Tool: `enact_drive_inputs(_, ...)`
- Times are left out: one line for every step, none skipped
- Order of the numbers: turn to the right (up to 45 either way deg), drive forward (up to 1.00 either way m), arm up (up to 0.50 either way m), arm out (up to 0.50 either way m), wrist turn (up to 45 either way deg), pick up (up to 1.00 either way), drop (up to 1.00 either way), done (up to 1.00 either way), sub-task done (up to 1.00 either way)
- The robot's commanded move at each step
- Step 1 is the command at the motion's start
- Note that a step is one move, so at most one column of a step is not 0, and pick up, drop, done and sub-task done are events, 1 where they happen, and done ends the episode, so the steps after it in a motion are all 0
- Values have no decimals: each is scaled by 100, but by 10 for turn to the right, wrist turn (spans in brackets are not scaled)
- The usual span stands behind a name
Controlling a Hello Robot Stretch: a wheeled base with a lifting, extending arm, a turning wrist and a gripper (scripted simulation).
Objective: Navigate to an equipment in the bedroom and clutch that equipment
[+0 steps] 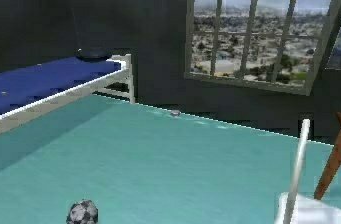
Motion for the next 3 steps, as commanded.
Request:
enact_drive_inputs(-120, 0, 0, 0, 0, 0, 0, 0, 0)
enact_drive_inputs(300, 0, 0, 0, 0, 0, 0, 0, 0)
enact_drive_inputs(0, 60, 0, 0, 0, 0, 0, 0, 0)
